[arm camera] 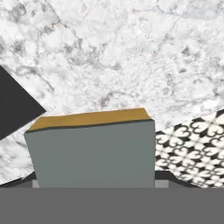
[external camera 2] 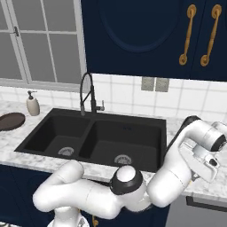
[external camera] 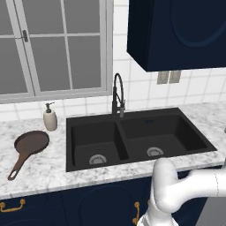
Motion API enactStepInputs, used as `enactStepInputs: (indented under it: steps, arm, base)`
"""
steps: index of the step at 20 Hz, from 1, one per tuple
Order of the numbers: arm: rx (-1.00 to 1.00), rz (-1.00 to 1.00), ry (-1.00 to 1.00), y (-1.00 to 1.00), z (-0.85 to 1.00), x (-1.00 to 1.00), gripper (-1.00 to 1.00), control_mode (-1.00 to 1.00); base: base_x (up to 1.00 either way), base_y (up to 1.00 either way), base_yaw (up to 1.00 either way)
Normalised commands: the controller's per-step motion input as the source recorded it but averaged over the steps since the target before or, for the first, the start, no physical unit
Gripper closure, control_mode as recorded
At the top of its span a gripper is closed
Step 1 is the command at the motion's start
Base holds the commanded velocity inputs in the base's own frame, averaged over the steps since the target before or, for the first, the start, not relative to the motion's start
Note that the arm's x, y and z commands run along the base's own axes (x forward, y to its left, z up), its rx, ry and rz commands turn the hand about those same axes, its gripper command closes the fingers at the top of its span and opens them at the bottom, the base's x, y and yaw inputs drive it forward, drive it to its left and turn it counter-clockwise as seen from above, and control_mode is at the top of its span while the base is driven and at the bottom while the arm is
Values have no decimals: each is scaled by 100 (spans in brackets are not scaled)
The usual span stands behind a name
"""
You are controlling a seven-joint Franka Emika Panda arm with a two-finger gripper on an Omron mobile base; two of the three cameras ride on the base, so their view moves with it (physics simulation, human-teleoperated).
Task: Pick the pan and sponge and place them into the sink. Then turn on the water.
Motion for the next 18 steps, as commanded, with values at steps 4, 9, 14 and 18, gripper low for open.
enactStepInputs:
  steps: [4,9,14,18]
  arm:
    - [-12,7,-25,100,11,-92,100,-100]
    - [-9,9,-23,100,81,-68,100,-100]
    - [-12,16,-11,100,100,-29,100,-100]
    - [-16,18,-9,100,95,-64,100,-100]
  base:
    - [0,0,0]
    - [0,0,0]
    - [0,0,0]
    - [0,0,0]
